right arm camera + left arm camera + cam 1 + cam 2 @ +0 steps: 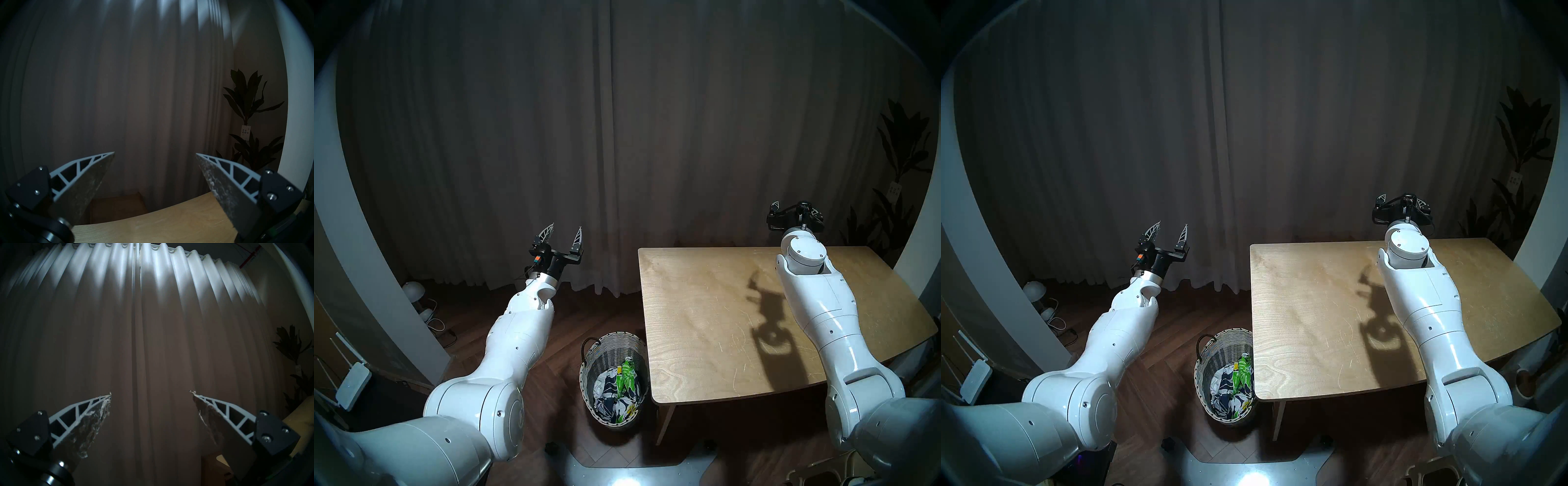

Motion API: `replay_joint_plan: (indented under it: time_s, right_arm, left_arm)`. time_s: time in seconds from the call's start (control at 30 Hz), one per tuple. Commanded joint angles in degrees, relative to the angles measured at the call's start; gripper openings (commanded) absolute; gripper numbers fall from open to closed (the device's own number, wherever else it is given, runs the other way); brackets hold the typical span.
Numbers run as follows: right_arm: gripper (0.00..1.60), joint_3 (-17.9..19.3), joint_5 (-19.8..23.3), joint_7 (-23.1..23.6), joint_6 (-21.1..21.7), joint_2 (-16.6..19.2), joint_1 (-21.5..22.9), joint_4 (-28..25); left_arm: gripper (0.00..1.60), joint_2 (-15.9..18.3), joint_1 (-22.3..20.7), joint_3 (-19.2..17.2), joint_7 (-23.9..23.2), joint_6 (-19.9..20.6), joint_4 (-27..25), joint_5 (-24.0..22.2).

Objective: Toss clothes into the laundry hamper

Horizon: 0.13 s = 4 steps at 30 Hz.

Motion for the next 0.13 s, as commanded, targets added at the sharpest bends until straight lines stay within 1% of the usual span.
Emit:
replay_joint_plan:
  time_s: [0.0, 0.1]
  right_arm:
    - [1.6, 0.1, 0.1, 0.1, -0.5, -0.1, 1.0, -1.0]
    - [1.6, 0.1, 0.1, 0.1, -0.5, -0.1, 1.0, -1.0]
  left_arm:
    - [1.6, -1.1, 3.7, 0.1, 1.3, -1.7, -6.9, 0.7]
    - [1.6, -1.6, 4.4, 0.3, 1.7, -1.9, -7.9, 1.0]
